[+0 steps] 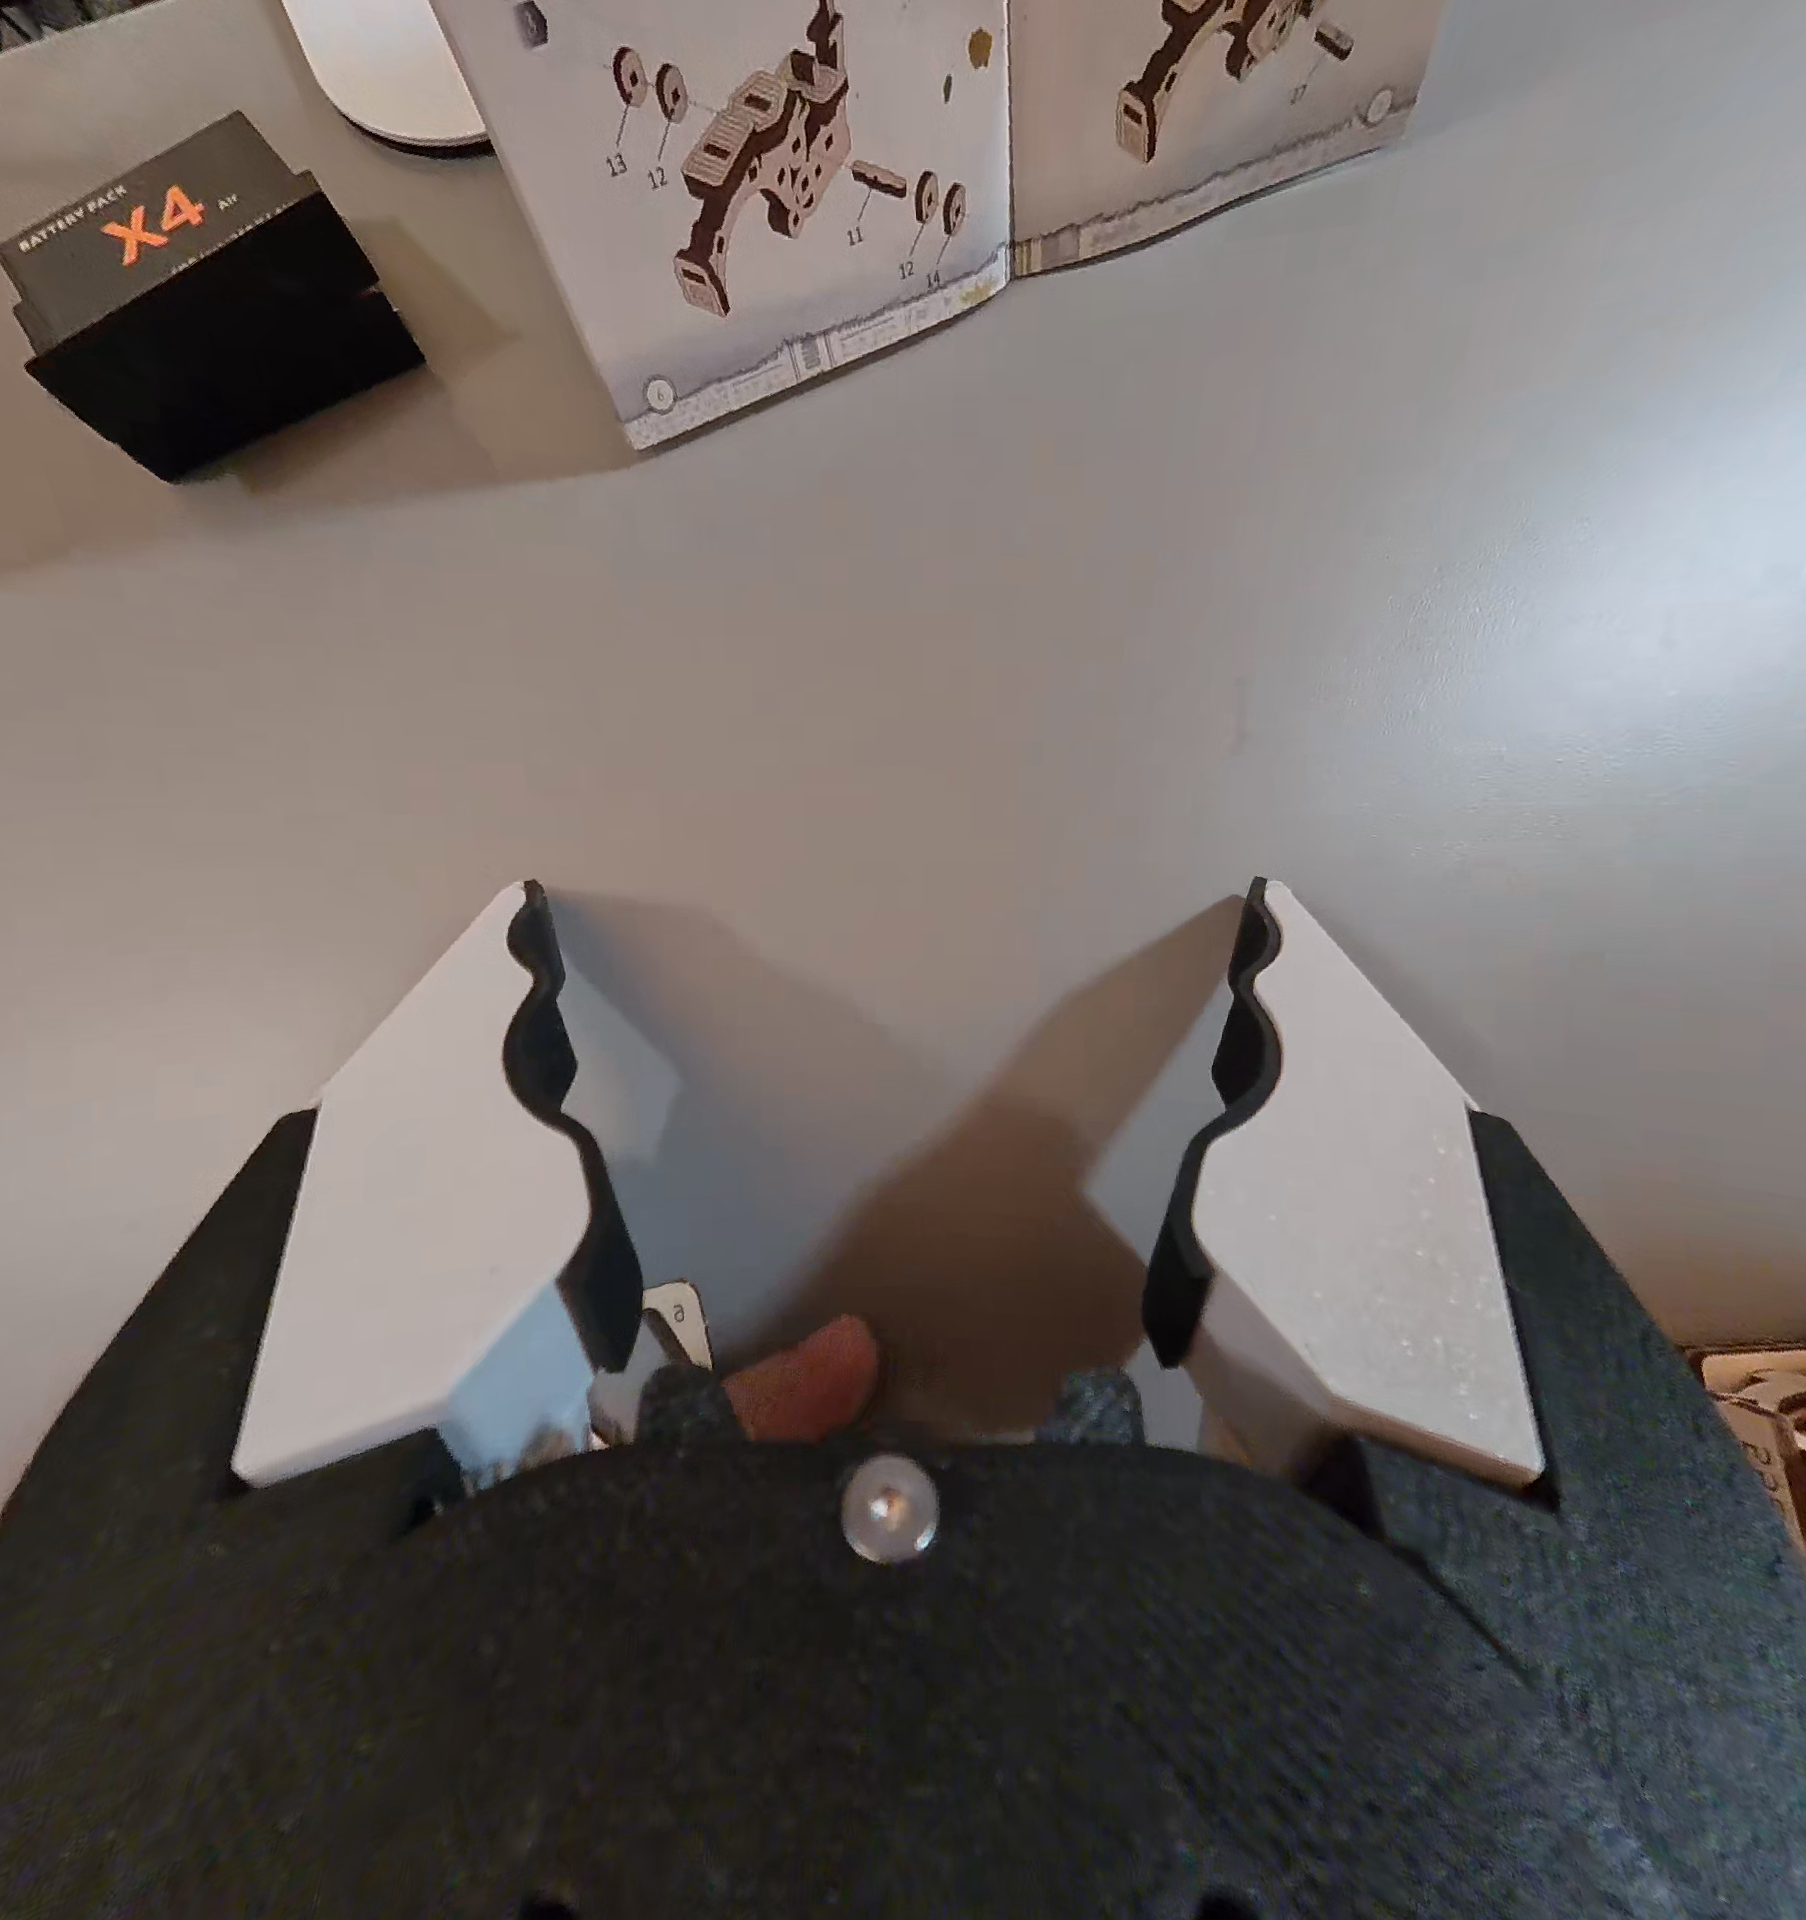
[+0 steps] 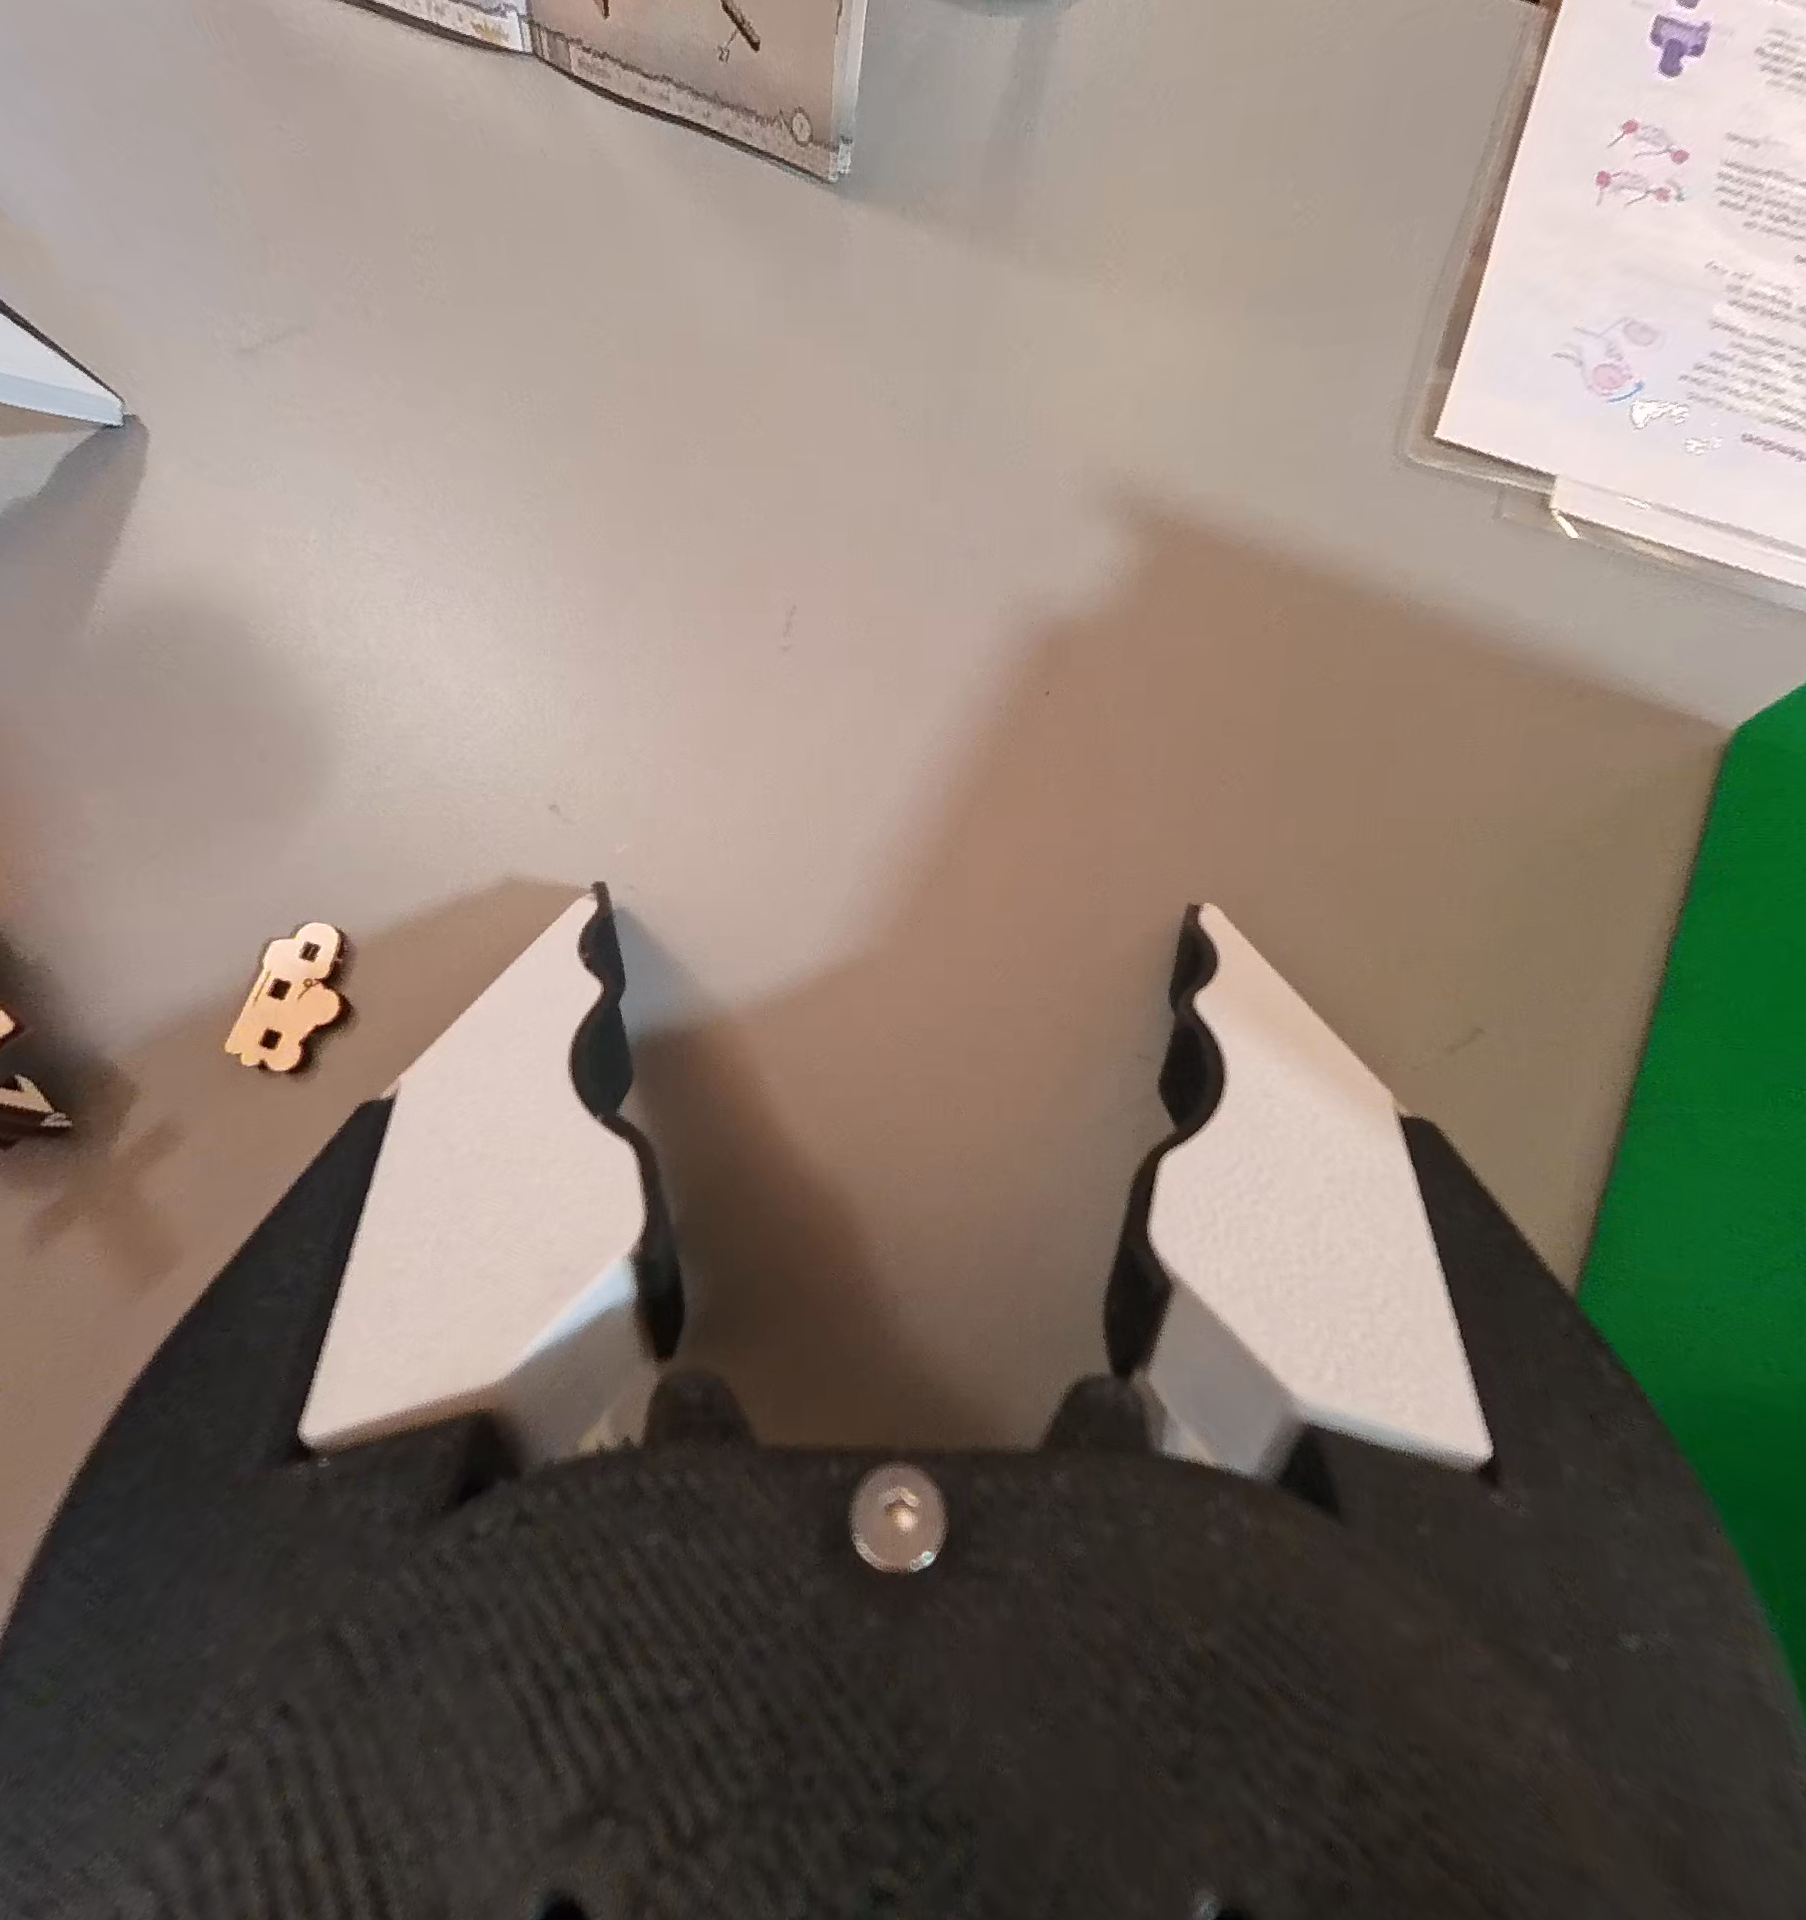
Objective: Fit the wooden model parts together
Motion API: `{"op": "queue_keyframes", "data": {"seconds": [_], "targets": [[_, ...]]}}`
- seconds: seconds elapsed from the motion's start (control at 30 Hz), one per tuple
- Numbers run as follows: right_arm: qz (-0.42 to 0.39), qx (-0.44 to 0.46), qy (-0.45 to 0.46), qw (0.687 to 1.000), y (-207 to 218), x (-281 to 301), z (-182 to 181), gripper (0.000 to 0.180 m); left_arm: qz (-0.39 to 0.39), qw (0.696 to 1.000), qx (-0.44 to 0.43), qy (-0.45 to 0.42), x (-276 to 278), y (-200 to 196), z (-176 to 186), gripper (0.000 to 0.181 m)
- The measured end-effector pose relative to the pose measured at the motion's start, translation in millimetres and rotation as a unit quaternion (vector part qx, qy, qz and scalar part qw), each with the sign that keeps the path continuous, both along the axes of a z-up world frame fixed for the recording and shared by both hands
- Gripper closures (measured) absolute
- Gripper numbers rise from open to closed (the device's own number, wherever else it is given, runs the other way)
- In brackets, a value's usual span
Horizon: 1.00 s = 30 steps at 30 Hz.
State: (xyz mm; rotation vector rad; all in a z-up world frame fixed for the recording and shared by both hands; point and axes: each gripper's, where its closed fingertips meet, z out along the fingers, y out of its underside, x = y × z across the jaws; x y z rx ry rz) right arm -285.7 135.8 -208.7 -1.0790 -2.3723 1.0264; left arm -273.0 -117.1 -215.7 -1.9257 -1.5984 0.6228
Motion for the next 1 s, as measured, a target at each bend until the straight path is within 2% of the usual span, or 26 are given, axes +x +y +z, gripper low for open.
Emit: {"op": "queue_keyframes", "data": {"seconds": [0.17,1.0], "targets": [[0.000,0.000,0.000,1.000,0.0,0.0,0.0,0.074,0.029,1.000,-0.004,-0.005,3.1,-7.3,-1.5,0.044],[0.000,0.000,0.000,1.000,-1.0,-1.0,0.0,0.074,0.028,1.000,-0.003,-0.006,2.9,-6.9,-1.9,0.042]]}}
